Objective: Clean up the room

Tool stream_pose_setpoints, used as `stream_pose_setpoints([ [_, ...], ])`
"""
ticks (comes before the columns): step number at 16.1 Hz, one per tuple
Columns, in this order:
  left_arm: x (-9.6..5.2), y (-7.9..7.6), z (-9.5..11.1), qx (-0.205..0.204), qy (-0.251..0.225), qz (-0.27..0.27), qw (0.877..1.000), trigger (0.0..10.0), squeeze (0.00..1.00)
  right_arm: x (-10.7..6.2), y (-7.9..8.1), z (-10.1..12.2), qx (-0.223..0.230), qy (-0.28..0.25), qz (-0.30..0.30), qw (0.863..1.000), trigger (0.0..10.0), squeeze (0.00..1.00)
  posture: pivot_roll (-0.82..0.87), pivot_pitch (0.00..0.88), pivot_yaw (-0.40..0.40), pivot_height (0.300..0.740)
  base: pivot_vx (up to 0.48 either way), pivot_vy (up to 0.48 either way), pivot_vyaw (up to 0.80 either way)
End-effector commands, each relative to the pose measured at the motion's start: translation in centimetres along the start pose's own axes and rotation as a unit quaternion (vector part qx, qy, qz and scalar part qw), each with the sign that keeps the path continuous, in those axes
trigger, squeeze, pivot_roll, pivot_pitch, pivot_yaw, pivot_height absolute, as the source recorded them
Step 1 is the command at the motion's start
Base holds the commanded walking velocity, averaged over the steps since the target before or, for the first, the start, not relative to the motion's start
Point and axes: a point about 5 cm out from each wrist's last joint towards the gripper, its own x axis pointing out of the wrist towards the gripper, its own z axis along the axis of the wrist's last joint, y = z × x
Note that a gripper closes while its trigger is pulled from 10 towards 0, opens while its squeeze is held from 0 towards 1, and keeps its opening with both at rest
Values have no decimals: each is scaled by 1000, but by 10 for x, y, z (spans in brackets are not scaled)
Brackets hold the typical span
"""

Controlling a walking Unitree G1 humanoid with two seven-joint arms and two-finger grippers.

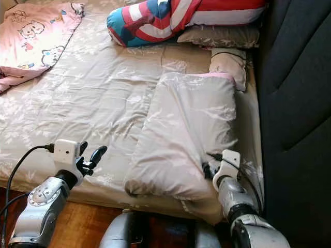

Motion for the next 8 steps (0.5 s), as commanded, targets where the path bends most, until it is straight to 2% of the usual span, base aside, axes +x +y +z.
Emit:
stream_pose_setpoints([
  [1, -6, -1, -4, 0, 11, -3, 1000, 10000, 0, -4, -3, -41, -30, 81, -5, 996, 10000, 0, 100, 307, 85, 669, 0, 0, 0],
  [2, -6, 0, -4, -1, 12, -2, 1000, 10000, 0, -7, -8, -53, -57, 103, -16, 993, 10000, 0, 98, 308, 80, 669, 0, 0, 0],
  [5, -6, 1, -3, -3, 12, 1, 1000, 10000, 0, -9, -8, -65, -41, 121, -12, 992, 10000, 0, 98, 308, 74, 669, 0, 0, 0],
  [8, -6, 1, -3, -3, 12, 1, 1000, 10000, 0, -9, -8, -65, -41, 121, -12, 992, 10000, 0, 98, 308, 74, 669, 0, 0, 0],
])
